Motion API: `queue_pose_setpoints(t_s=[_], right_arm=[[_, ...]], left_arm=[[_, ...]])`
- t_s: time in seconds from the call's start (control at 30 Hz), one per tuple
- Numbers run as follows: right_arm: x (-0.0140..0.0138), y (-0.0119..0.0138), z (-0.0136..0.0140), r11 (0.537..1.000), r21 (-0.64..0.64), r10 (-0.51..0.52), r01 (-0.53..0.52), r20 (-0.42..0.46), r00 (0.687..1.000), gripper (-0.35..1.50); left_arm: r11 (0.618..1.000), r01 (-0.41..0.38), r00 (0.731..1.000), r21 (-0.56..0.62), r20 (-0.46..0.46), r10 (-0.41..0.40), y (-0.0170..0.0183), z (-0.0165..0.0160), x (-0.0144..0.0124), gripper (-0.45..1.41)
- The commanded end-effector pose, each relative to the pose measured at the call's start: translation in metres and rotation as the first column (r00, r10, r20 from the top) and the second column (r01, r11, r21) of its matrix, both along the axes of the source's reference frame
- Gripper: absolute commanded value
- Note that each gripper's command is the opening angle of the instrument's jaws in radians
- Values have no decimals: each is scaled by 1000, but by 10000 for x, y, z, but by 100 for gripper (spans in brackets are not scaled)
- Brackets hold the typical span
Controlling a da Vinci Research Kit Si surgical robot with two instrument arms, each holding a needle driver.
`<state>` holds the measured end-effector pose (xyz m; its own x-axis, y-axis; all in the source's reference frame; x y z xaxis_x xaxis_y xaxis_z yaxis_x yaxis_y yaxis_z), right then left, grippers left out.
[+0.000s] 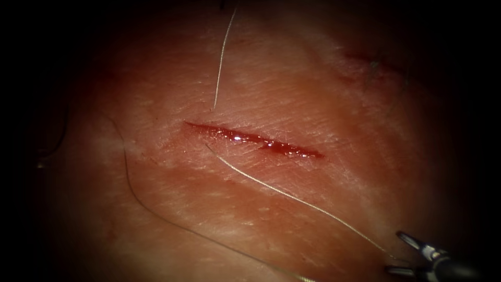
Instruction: Wound Closure
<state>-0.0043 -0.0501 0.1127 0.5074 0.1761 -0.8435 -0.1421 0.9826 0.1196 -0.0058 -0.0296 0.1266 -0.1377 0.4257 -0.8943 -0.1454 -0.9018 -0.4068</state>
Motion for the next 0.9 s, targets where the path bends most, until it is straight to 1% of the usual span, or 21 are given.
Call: queue_pose_setpoints(t_s=[0.03, 0.07, 0.1, 0.2, 0.3, 0.43, 0.5, 0.6, 0.67, 0.83, 0.87, 0.9], right_arm=[[-7, 6, -1, 999, 2, -40, 40, -30, 999, 146], [-19, 18, -7, 997, -8, -71, 71, -38, 997, 144], [-26, 25, -11, 997, -5, -78, 78, -36, 996, 144], [-47, 41, -18, 993, 4, -121, 121, -65, 990, 144], [-66, 59, -19, 986, -7, -169, 169, -67, 983, 126], [-73, 90, -15, 983, -15, -185, 185, -43, 982, 123], [-68, 106, -11, 984, -22, -178, 178, -38, 983, 121], [-41, 126, -2, 986, -43, -165, 164, -15, 986, 121], [-15, 137, 2, 989, -37, -147, 146, -23, 989, 121], [59, 155, 1, 996, -45, -77, 72, -121, 990, 119], [79, 157, 1, 996, -60, -72, 64, -139, 988, 119], [94, 157, 1, 995, -76, -69, 58, -151, 986, 113]], left_arm=[[1000, -3, 1000, 4, 4, 3, -3, 5, -2, -45], [1000, -2, 1000, 4, 2, 2, -3, 4, 2, -45], [1000, -2, 1000, 5, 1, 2, -2, 4, 4, -45], [1000, 1, 1000, 5, -4, -1, -1, 4, 8, -45], [1000, 1, 1000, 5, -4, -1, -1, 4, 9, -45], [1000, 2, 1000, 5, -4, -2, -1, 4, 8, -45], [1000, 2, 1000, 5, -4, -2, -1, 4, 7, -45], [1000, 3, 1000, 5, -5, -3, -1, 4, 6, -45], [1000, 5, 1000, 5, -6, -5, -1, 4, 4, -45], [1000, 8, 1000, 2, -8, -8, -4, 6, 1, -45], [1000, 8, 1000, 1, -8, -8, -4, 7, 0, -45], [1000, 8, 1000, 0, -8, -8, -4, 8, -1, -45]])
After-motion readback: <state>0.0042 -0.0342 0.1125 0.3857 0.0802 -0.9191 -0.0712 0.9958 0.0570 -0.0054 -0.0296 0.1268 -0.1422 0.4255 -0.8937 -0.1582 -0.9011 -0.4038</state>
